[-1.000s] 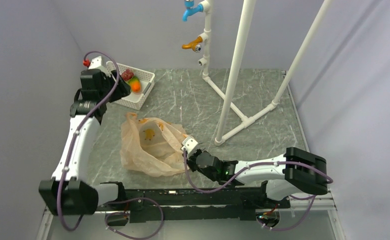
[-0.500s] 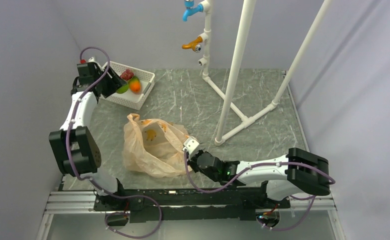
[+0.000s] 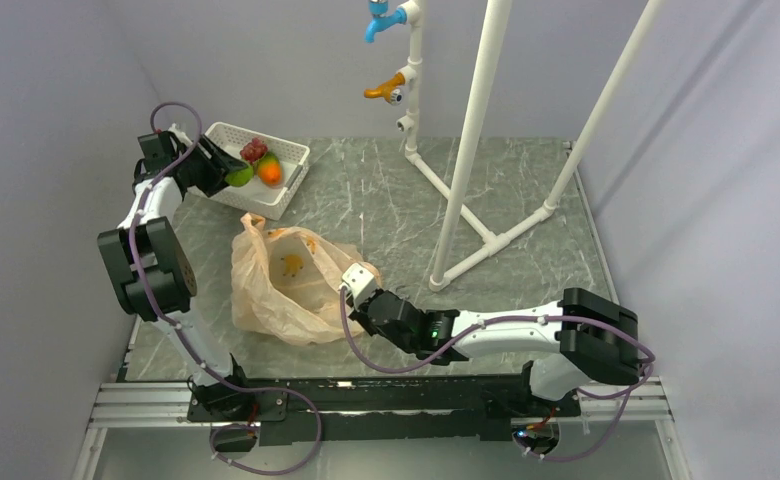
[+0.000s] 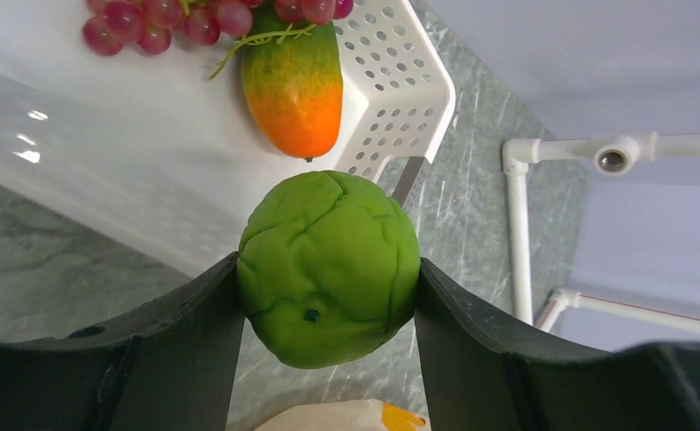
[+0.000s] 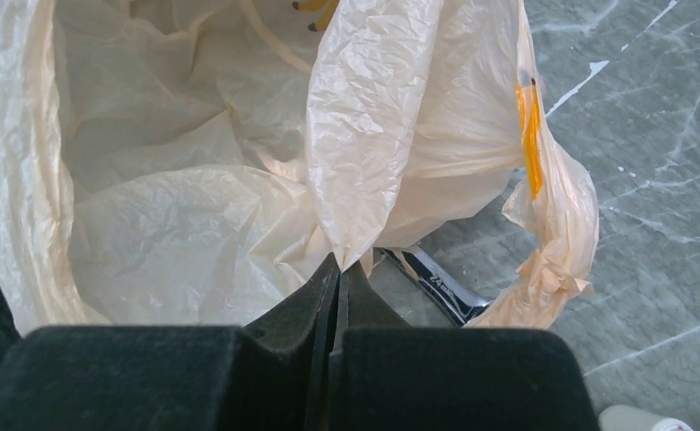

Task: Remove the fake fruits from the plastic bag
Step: Place the fake fruit in the bin.

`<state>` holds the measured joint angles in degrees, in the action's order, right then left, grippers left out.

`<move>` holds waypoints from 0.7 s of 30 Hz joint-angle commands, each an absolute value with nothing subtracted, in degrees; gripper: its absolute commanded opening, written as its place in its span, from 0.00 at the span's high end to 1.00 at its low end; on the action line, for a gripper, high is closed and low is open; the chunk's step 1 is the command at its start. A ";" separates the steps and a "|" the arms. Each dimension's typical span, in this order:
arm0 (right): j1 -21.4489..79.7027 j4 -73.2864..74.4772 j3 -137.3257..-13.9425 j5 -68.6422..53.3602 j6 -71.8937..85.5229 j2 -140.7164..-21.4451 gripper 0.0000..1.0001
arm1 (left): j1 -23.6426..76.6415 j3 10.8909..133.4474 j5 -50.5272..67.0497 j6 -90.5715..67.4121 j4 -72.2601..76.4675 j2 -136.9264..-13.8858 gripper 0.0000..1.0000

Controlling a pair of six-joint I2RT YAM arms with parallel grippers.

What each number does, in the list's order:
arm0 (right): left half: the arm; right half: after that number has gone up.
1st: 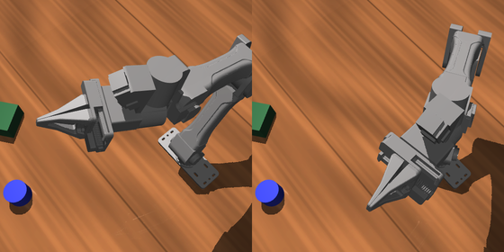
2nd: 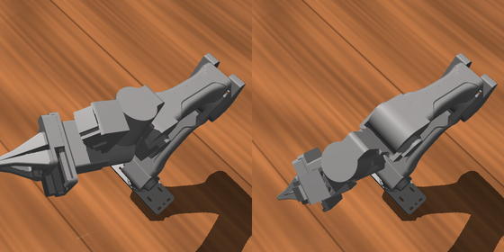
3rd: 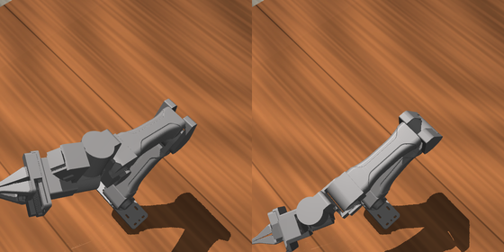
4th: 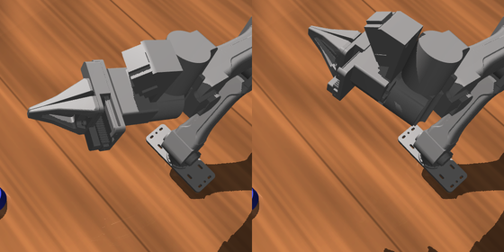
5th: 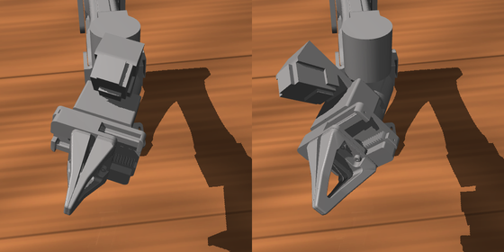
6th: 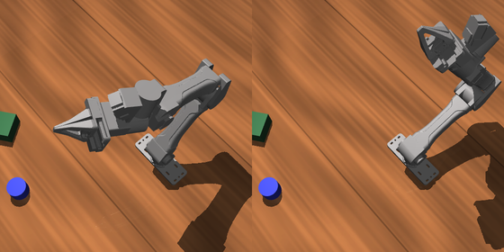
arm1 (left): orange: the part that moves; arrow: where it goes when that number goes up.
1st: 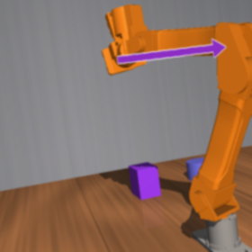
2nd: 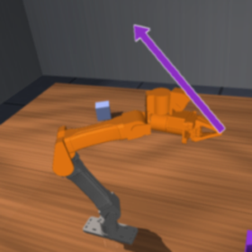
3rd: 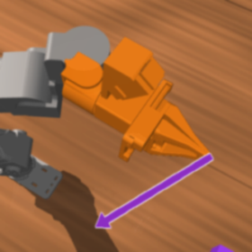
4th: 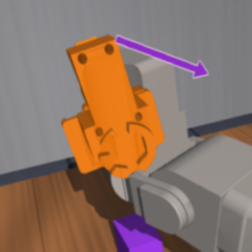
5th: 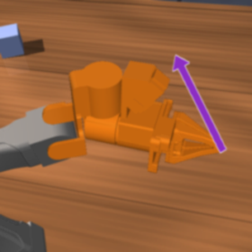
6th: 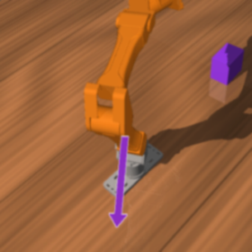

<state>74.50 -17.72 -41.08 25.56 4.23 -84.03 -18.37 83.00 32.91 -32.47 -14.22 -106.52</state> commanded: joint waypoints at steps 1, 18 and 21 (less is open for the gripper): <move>74.62 -15.70 -44.11 27.35 5.37 -85.05 1.00 | -19.76 84.85 40.29 -35.67 -8.16 -109.45 0.57; 74.62 -11.07 -44.68 28.17 6.51 -84.38 1.00 | -23.71 85.01 47.68 -40.37 -0.91 -115.95 0.40; 74.73 -11.26 -45.08 27.57 6.58 -85.04 1.00 | -23.80 85.60 46.99 -38.94 -2.25 -114.98 0.28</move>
<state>74.50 -10.48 -42.41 27.16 6.59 -84.88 -23.22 83.96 45.17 -39.16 -4.64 -116.11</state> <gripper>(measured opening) 0.008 0.675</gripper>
